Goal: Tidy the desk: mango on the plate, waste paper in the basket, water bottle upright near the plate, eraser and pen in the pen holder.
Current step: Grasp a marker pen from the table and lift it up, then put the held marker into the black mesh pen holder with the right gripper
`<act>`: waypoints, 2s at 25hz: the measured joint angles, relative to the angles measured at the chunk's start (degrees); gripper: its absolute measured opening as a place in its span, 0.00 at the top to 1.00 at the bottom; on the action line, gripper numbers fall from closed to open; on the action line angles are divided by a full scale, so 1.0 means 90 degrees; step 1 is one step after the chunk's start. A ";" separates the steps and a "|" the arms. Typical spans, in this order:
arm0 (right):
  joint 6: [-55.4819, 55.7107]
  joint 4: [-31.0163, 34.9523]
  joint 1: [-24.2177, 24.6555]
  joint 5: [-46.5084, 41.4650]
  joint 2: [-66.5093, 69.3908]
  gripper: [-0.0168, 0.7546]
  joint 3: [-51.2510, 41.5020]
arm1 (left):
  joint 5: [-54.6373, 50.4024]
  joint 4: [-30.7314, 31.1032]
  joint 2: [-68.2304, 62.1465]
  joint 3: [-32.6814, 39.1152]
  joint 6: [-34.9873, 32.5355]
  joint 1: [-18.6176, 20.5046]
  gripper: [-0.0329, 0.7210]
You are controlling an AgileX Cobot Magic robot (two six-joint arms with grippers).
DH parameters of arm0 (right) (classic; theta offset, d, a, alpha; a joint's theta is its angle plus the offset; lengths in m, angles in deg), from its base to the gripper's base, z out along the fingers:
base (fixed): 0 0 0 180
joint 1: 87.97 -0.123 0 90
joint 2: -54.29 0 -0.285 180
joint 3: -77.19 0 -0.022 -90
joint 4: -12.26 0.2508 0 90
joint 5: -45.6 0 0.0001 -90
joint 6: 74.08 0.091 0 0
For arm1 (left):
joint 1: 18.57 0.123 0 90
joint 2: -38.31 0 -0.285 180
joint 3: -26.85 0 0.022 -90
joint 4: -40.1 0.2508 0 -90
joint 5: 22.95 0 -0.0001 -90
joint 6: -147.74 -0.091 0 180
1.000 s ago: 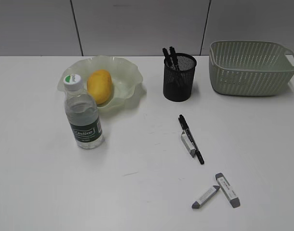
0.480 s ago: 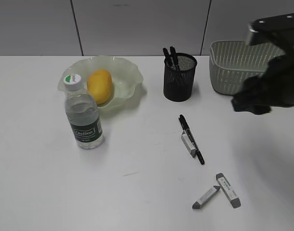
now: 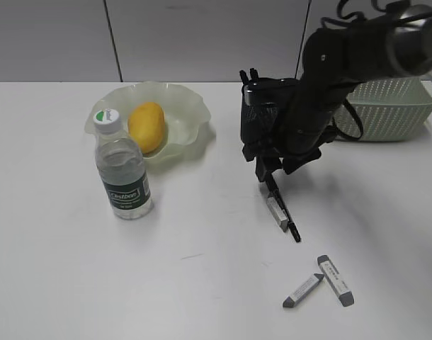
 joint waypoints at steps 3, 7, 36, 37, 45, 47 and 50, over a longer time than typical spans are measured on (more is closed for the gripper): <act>0.0268 -0.0212 -0.0046 -0.0117 0.0414 0.41 0.0406 | 0.0000 0.0000 0.0000 0.0000 0.0000 0.0000 0.60; 0.0318 -0.0301 -0.0046 -0.0161 0.0666 0.52 0.0565 | 0.0000 0.0000 0.0000 0.0000 0.0000 0.0000 0.61; 0.0279 -0.1653 0.0183 0.8492 -0.0573 0.81 -0.0930 | 0.0000 0.0000 0.0000 0.0000 0.0000 0.0000 0.64; 0.0267 -0.1515 0.0188 0.8532 -0.0374 0.81 -0.0943 | 0.0000 0.0000 0.0000 0.0000 0.0000 0.0000 0.64; -0.0038 -0.0673 0.0195 0.8190 -0.0073 0.61 -0.1027 | 0.0000 0.0000 0.0000 0.0000 0.0000 0.0000 0.64; -0.0051 -0.0633 0.0195 0.7538 -0.0181 0.44 -0.1027 | 0.0000 0.0000 0.0000 0.0000 0.0000 0.0000 0.64; -0.0085 -0.0633 0.0229 0.6415 -0.0662 0.28 -0.1033 | 0.0000 0.0000 0.0000 0.0000 0.0000 0.0000 0.64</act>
